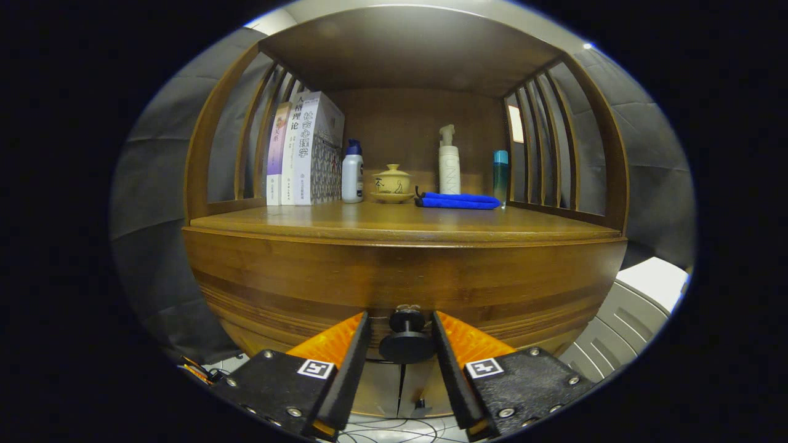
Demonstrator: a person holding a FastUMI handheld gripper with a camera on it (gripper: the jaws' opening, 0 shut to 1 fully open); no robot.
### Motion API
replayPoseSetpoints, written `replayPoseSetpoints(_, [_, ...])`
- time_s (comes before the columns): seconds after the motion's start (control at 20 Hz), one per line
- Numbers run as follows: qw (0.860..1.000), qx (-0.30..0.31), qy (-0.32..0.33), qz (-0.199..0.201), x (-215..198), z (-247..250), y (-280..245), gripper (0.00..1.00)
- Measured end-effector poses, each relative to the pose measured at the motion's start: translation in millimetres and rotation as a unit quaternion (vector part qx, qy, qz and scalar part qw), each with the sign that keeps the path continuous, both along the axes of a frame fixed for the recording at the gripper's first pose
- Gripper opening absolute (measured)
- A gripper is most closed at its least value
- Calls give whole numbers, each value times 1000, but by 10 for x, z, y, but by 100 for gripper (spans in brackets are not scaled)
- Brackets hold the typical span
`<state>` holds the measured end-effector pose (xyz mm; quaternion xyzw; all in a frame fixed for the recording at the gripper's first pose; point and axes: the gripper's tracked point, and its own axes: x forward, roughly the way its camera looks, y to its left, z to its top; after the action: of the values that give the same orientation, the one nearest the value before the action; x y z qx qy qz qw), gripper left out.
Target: Pull open the drawer, take out the items inside it, and place them on the countertop above the cabinet.
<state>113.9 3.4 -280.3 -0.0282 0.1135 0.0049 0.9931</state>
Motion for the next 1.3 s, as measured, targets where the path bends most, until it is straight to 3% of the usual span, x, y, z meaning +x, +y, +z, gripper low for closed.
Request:
replayPoseSetpoints(0.1, [1000,1,0,-3,14,-29,-13,54])
replayPoseSetpoints(0.5, [1000,-14,-4,8,-19,-47,-20,34])
replayPoseSetpoints(1.1, [1000,-13,-4,10,-734,10,-77,33])
replayPoseSetpoints(1.3, [1000,14,4,5,-1068,12,-88,33])
